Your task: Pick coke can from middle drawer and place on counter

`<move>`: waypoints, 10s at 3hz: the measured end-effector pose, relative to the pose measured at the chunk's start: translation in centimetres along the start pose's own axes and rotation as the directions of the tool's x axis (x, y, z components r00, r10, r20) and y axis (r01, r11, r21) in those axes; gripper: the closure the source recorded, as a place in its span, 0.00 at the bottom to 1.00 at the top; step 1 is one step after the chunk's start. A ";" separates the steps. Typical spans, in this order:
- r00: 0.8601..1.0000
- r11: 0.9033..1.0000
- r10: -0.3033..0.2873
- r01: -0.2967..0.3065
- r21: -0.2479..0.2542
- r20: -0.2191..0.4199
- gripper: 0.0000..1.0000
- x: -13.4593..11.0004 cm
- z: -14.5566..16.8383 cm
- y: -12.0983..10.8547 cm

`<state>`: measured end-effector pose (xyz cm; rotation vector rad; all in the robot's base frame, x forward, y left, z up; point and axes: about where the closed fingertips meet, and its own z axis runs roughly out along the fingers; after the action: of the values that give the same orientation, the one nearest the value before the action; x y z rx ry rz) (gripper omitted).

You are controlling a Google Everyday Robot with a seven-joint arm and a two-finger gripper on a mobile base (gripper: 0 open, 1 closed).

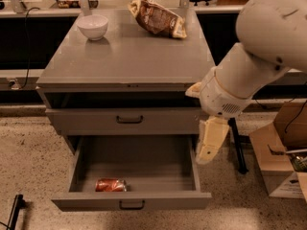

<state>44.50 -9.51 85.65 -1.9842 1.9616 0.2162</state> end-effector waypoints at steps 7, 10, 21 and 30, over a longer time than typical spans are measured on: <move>0.965 1.000 0.018 -0.015 -0.015 0.260 0.40 -2.4 30.2 -2.9; 0.965 0.999 -0.005 0.016 -0.041 0.261 0.00 -3.4 37.7 -3.1; 0.904 0.994 -0.024 0.068 -0.087 0.427 0.06 -7.1 48.9 -3.6; 0.908 0.983 0.047 0.033 -0.183 0.416 0.36 -8.9 54.0 -4.4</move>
Offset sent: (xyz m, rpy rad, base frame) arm 0.0831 0.0851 -0.1154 0.2999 0.0452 0.0214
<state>55.55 17.38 39.11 -1.8429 1.7183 0.7868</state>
